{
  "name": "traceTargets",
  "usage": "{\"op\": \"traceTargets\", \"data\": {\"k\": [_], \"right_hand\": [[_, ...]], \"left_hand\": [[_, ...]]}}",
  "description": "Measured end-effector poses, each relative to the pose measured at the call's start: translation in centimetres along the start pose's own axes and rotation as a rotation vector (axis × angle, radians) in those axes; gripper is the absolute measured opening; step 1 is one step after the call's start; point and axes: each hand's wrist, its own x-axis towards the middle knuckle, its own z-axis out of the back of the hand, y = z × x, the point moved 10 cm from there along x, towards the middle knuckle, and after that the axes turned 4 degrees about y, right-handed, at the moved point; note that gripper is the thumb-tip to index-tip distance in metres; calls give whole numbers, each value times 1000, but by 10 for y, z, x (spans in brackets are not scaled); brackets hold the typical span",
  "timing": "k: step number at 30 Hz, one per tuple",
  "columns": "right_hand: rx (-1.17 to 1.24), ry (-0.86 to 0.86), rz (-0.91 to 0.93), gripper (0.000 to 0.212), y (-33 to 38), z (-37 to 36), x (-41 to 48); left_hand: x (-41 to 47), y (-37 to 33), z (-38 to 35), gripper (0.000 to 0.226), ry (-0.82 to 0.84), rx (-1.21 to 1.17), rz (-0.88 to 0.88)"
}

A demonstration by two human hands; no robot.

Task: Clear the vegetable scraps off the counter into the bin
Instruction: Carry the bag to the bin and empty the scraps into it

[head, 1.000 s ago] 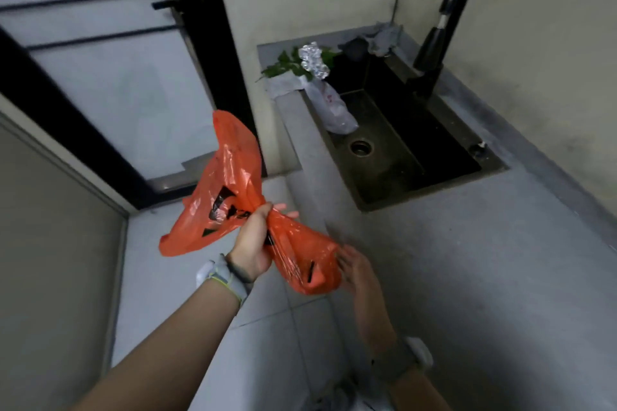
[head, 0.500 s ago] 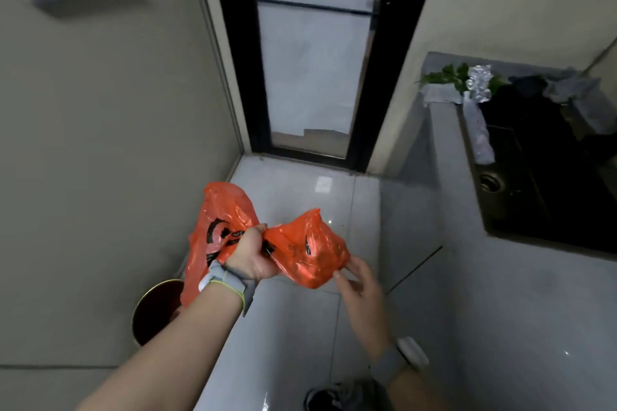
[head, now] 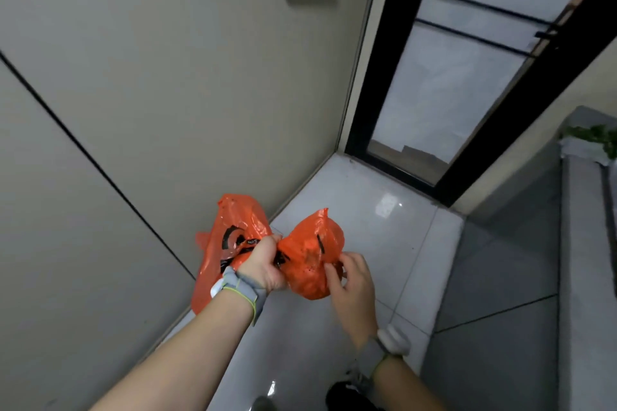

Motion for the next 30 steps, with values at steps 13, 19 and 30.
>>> {"op": "traceTargets", "data": {"k": [13, 19, 30], "right_hand": [[288, 23, -379, 19, -53, -69, 11], [326, 59, -494, 23, -115, -106, 31], [541, 42, -686, 20, -256, -199, 86]], "left_hand": [[43, -13, 122, 21, -202, -115, -242], [98, -35, 161, 18, -272, -398, -337], [251, -46, 193, 12, -273, -218, -209]]}}
